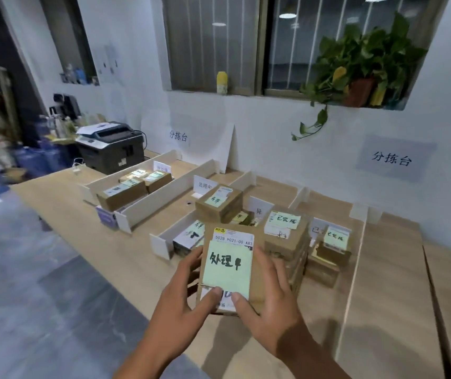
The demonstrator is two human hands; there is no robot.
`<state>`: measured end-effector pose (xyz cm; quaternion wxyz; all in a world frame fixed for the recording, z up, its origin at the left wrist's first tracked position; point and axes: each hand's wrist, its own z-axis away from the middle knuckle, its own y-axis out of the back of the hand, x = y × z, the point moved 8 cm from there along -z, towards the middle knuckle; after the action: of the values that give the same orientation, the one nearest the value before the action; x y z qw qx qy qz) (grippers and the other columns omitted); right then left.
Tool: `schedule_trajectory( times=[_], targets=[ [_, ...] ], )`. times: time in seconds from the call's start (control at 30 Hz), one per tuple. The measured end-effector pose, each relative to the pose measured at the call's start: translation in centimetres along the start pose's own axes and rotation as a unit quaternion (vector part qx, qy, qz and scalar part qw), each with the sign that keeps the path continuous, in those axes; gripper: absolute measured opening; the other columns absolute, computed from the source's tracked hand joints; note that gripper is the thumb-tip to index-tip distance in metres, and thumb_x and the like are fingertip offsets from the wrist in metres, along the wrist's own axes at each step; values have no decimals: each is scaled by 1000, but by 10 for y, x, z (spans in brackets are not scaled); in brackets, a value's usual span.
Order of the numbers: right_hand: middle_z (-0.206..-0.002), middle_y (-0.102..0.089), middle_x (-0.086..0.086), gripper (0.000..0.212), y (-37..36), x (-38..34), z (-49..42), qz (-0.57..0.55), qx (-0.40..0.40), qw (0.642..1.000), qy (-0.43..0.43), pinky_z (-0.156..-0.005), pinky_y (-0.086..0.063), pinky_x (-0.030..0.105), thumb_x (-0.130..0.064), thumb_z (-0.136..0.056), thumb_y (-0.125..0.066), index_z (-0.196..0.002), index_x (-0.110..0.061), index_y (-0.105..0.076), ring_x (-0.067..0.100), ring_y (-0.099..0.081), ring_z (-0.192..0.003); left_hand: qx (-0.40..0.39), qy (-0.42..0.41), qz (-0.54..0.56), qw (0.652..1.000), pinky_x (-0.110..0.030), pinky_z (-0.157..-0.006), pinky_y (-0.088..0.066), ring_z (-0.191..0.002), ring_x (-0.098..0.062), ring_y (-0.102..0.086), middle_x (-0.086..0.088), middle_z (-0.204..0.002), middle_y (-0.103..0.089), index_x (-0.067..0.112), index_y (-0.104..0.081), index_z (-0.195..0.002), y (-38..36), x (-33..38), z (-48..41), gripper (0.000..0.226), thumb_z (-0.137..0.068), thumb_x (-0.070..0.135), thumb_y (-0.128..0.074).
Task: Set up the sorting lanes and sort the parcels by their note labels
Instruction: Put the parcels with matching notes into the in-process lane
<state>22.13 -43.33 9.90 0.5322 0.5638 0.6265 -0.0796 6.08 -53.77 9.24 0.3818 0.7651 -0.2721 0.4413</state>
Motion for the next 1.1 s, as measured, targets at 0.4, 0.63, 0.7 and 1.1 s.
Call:
schedule_trajectory(
  times=[0.4, 0.63, 0.7, 1.1],
  targets=[
    [-138, -31, -24, 82, -218, -69, -94, -27, -41, 999, 2, -84, -54, 16, -55, -85, -64, -154, -52, -19, -4, -37, -132, -2, 40, 20, 999, -38, -94, -57, -125, 4, -56, 29, -140, -56, 56, -33, -148, 207, -122, -51, 76, -82, 57, -71],
    [-132, -36, -14, 86, -295, -33, -163, -12, -48, 998, -48, -75, -40, -5, -51, -86, -65, -156, -52, -15, -17, -35, -126, -25, 66, 44, 997, -14, -87, -53, -121, 8, -57, 35, -131, -58, 64, -34, -141, 238, -205, -124, 72, -78, 66, -70],
    [-134, -36, -14, 84, -316, -10, -189, -19, -47, 997, -63, -74, -40, -6, -51, -86, -65, -155, -51, -18, -20, -34, -126, -34, 82, 43, 995, -18, -86, -56, -120, 10, -56, 37, -131, -57, 65, -32, -141, 239, -234, -153, 73, -77, 66, -69],
    [-136, -31, -21, 85, -420, 116, -359, -22, -40, 982, -184, -93, -33, 3, -56, -86, -61, -156, -51, -12, -16, -32, -131, -159, 151, 20, 975, -25, -80, -61, -117, 6, -60, 39, -129, -56, 63, -22, -147, 238, -378, -366, 78, -85, 55, -67]
  ],
)
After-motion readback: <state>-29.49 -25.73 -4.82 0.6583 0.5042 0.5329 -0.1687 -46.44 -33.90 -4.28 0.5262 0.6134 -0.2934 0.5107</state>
